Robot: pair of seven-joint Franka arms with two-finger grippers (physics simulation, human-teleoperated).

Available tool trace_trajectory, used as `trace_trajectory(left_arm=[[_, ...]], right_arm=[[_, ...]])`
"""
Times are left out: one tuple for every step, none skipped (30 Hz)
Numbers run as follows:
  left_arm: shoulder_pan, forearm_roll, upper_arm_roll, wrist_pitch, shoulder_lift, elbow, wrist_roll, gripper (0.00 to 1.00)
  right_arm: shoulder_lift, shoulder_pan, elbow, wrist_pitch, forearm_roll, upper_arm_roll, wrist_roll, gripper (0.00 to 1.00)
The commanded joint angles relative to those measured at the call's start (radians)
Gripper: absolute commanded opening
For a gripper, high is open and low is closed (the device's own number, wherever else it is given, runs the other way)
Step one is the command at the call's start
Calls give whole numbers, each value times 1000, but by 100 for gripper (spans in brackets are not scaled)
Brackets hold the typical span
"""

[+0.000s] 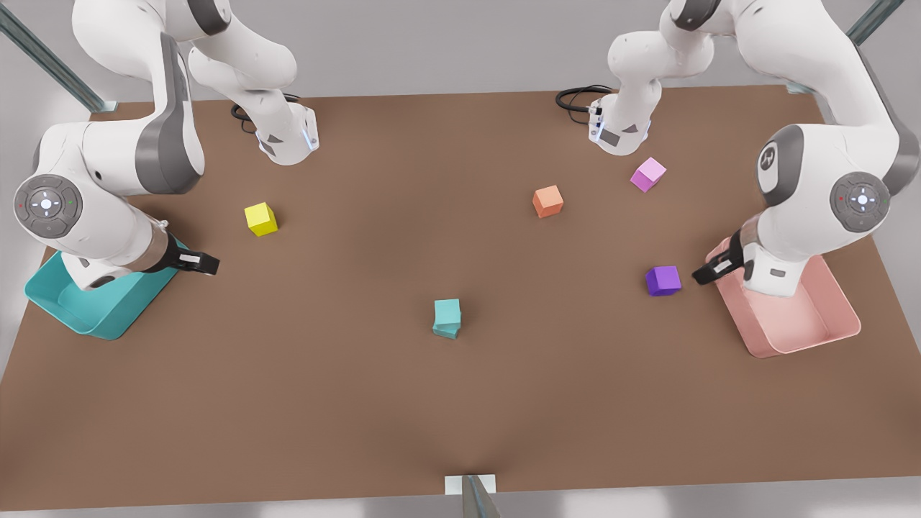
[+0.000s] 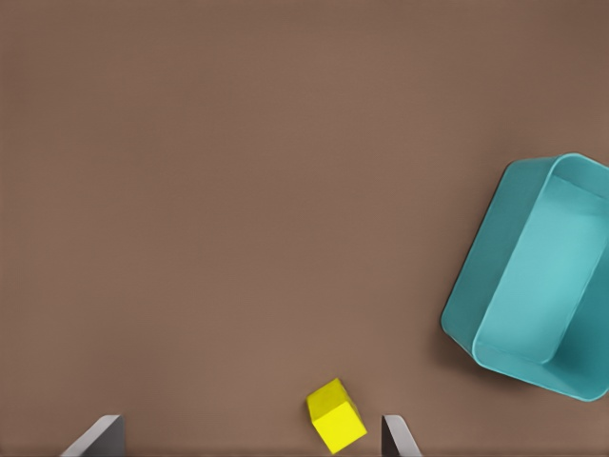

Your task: Stack the two blue cubes on top of each other

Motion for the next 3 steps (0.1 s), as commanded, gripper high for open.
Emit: trace_trajectory(left_arm=[[3,16,-5,-115,-35,-18,494,100],[-1,16,-3,-121,-35,-17,494,100],[-1,14,-5,-123,-35,-17,494,100]], right_arm=[[-1,0,1,-1,0,0,-31,100],[-1,0,1,-1,2,0,-31,100],[-1,0,1,-1,4,0,-31,100]])
